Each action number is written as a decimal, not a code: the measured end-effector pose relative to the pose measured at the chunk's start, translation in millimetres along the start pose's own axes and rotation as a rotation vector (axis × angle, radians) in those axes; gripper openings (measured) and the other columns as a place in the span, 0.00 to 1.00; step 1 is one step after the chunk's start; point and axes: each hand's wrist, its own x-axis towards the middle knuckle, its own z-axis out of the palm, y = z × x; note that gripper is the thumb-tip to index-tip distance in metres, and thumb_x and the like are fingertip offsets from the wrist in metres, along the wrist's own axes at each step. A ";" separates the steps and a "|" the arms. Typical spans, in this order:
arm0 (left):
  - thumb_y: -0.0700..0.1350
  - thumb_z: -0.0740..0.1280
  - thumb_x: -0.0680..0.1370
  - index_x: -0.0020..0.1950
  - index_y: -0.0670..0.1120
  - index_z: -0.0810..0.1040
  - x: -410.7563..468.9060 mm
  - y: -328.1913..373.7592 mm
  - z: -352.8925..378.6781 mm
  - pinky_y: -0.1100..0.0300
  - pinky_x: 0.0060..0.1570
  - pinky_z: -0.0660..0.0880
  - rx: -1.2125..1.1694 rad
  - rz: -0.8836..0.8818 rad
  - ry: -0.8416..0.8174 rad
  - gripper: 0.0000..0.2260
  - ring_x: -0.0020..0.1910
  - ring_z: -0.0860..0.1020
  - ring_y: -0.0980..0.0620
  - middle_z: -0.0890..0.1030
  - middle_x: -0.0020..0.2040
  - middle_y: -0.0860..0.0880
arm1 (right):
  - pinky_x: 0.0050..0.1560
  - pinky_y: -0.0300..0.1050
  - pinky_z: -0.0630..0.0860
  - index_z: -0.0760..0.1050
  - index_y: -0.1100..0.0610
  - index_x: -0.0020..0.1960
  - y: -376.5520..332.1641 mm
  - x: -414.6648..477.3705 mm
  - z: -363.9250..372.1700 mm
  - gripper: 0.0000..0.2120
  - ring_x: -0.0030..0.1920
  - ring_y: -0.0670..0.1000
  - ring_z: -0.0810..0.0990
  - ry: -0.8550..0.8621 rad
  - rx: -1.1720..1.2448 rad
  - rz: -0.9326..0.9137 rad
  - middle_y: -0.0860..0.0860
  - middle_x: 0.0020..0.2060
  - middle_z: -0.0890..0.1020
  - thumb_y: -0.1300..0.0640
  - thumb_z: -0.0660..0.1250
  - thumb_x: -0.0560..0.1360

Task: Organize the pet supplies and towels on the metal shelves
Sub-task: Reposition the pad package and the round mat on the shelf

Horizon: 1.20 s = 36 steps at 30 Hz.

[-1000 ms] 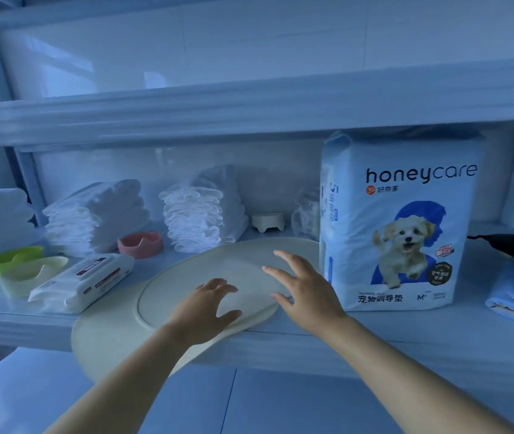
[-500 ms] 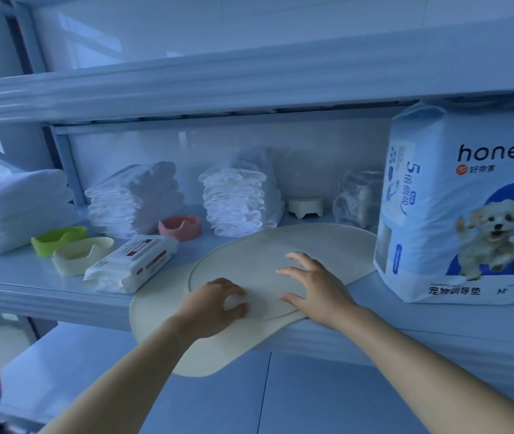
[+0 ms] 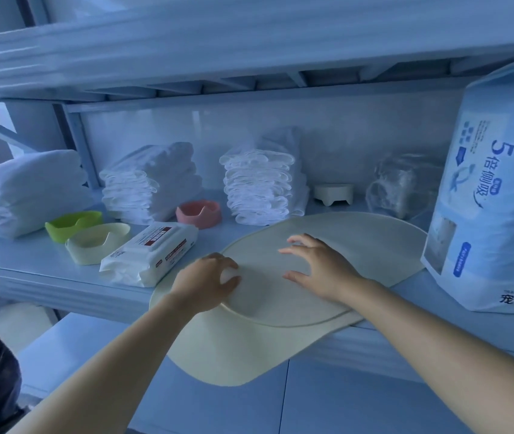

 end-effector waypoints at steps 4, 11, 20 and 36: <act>0.56 0.61 0.77 0.62 0.57 0.74 22.8 0.1 0.5 0.58 0.51 0.72 0.046 -0.007 0.012 0.14 0.55 0.76 0.52 0.74 0.63 0.56 | 0.65 0.39 0.64 0.68 0.44 0.69 14.1 24.1 5.7 0.23 0.68 0.43 0.64 -0.054 0.011 -0.001 0.42 0.68 0.65 0.46 0.65 0.75; 0.55 0.59 0.78 0.67 0.54 0.69 79.5 3.3 11.0 0.56 0.51 0.71 0.110 0.010 -0.034 0.18 0.61 0.74 0.49 0.72 0.65 0.52 | 0.67 0.42 0.65 0.69 0.47 0.68 43.3 65.0 4.6 0.23 0.68 0.46 0.65 -0.130 -0.008 -0.023 0.44 0.68 0.67 0.46 0.66 0.75; 0.55 0.64 0.76 0.71 0.49 0.65 115.8 -8.8 22.7 0.54 0.57 0.71 0.058 -0.095 -0.109 0.25 0.63 0.71 0.47 0.72 0.65 0.47 | 0.66 0.38 0.63 0.69 0.49 0.68 62.0 110.7 9.7 0.20 0.67 0.45 0.67 -0.151 -0.003 -0.038 0.43 0.67 0.70 0.52 0.64 0.77; 0.47 0.67 0.75 0.53 0.45 0.79 112.3 -30.2 -6.3 0.56 0.51 0.73 -0.154 0.074 -0.174 0.10 0.48 0.77 0.49 0.81 0.49 0.47 | 0.64 0.38 0.63 0.71 0.49 0.66 27.4 117.8 26.5 0.17 0.66 0.46 0.68 -0.188 0.004 0.024 0.46 0.64 0.73 0.54 0.63 0.77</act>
